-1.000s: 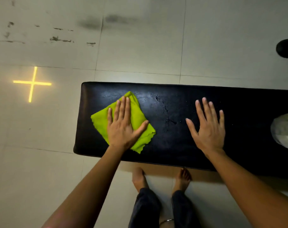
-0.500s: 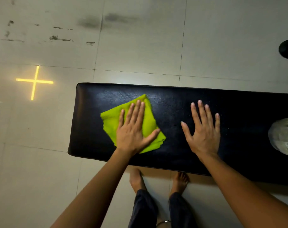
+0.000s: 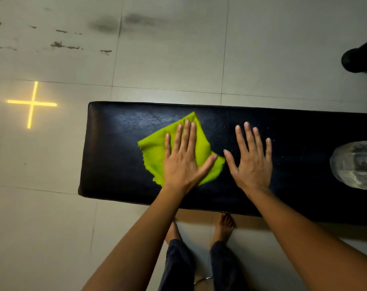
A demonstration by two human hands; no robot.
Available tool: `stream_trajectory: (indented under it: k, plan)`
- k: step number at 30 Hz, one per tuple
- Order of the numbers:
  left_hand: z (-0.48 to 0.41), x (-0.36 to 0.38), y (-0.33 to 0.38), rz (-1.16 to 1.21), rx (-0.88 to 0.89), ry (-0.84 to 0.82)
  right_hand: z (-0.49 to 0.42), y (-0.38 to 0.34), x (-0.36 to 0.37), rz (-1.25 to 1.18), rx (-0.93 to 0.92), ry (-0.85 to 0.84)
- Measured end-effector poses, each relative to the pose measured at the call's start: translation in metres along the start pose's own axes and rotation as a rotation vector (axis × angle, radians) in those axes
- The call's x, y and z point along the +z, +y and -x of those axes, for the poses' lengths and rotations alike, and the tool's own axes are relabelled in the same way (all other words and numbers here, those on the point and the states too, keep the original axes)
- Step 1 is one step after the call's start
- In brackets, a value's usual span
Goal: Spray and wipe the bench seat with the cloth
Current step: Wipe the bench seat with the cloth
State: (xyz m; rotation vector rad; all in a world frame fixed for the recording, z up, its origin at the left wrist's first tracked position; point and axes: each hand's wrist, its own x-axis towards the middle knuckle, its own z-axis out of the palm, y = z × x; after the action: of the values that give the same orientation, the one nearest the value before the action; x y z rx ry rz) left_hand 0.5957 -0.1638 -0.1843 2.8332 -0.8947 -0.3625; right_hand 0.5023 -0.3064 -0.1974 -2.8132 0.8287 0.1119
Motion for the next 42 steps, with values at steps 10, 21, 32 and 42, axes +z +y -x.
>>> stream_trajectory:
  k: [10, 21, 32, 42]
  plan:
    - [-0.025, -0.012, -0.026, 0.057, -0.372, 0.058, -0.001, -0.001, 0.0, -0.01, 0.0, 0.006]
    - [0.071, 0.006, -0.052, -0.054, -0.164, 0.087, 0.002, 0.0, -0.004, 0.012, -0.001, -0.02]
    - [0.046, 0.008, 0.003, -0.003, -0.048, -0.002, 0.003, -0.001, -0.004, 0.004, -0.006, -0.035]
    - [0.0, 0.0, 0.015, 0.099, -0.354, 0.002, 0.022, 0.035, -0.018, -0.015, -0.032, -0.012]
